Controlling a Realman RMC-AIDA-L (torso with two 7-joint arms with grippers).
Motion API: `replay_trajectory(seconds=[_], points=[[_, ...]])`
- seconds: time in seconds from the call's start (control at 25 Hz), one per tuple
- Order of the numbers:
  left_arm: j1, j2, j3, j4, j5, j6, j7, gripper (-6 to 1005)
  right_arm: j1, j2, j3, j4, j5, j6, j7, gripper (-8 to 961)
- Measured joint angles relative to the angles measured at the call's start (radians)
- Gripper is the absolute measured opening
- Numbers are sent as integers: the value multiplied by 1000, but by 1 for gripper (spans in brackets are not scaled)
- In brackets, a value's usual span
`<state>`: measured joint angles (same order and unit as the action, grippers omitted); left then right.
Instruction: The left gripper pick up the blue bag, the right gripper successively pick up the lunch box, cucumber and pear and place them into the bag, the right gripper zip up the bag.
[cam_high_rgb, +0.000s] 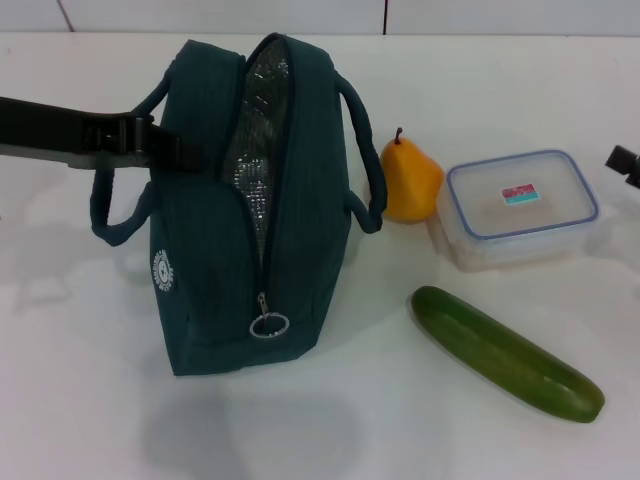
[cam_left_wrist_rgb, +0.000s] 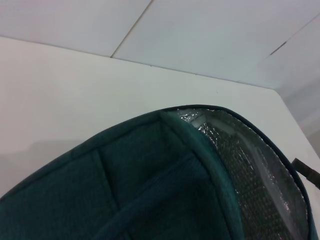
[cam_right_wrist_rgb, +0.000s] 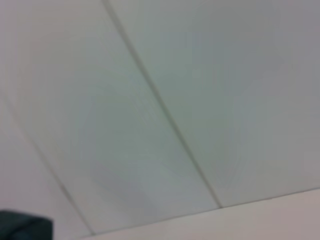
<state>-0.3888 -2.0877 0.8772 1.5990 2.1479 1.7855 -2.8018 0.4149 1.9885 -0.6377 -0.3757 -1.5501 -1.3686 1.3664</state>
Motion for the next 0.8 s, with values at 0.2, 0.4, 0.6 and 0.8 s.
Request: replay_trajectory(seconds=[0.2, 0.4, 0.6, 0.8], points=[[-3, 0, 3, -4, 5, -2, 0, 47, 9, 0, 28, 24, 6, 57, 46, 853], [-4, 1, 13, -5, 6, -15, -1, 47, 18, 3, 21, 25, 8, 86, 66, 843], [-3, 2, 14, -6, 6, -20, -1, 47, 36, -3, 17, 55, 2, 109, 118, 808], [-3, 2, 14, -7, 6, -20, 3, 47, 51, -11, 10, 91, 0, 115, 160, 777]])
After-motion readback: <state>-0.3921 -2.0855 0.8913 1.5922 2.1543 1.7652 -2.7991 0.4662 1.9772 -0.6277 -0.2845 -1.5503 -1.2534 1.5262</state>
